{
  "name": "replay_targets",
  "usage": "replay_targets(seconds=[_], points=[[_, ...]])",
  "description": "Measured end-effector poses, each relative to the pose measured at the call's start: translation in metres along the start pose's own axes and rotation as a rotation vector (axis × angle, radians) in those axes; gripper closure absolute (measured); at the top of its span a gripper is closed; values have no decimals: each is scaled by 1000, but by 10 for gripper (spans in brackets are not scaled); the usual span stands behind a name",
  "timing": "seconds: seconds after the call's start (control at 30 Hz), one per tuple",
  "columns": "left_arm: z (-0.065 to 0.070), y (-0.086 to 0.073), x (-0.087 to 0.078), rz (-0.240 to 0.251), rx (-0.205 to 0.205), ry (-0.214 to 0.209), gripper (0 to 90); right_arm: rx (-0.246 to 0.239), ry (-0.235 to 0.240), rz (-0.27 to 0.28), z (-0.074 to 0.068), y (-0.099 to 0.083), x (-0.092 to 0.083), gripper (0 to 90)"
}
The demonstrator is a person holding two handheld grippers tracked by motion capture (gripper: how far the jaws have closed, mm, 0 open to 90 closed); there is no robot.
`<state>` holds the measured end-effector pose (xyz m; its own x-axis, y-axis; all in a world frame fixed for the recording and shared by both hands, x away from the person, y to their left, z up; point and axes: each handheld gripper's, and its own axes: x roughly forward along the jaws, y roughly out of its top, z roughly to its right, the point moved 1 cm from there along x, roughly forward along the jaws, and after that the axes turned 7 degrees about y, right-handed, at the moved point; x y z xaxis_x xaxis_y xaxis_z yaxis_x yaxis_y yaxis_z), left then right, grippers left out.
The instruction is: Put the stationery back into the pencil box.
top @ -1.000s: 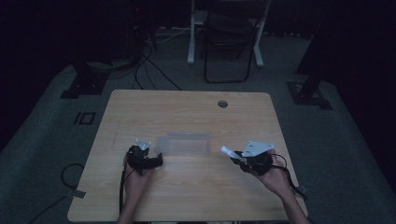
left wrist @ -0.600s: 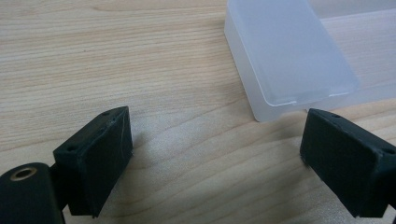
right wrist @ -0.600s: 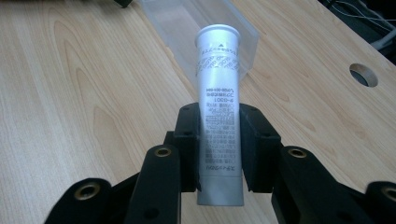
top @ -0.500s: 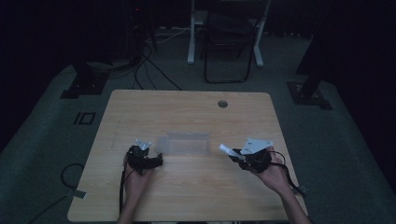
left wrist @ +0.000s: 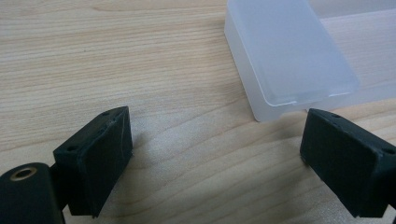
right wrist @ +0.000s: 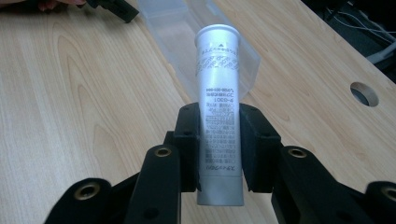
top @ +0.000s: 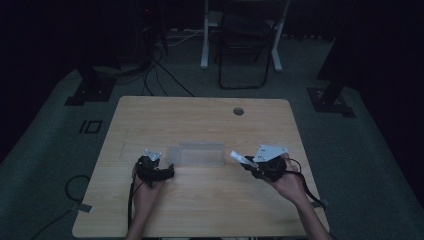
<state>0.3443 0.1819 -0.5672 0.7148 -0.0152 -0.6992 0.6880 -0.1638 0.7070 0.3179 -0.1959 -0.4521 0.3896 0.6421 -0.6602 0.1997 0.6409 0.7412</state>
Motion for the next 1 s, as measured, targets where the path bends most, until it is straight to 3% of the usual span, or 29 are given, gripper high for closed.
replay_targets(seconds=[1.0], points=[[0, 0, 0, -1, 1, 0, 96, -43, 28, 10, 5, 23, 21, 711]])
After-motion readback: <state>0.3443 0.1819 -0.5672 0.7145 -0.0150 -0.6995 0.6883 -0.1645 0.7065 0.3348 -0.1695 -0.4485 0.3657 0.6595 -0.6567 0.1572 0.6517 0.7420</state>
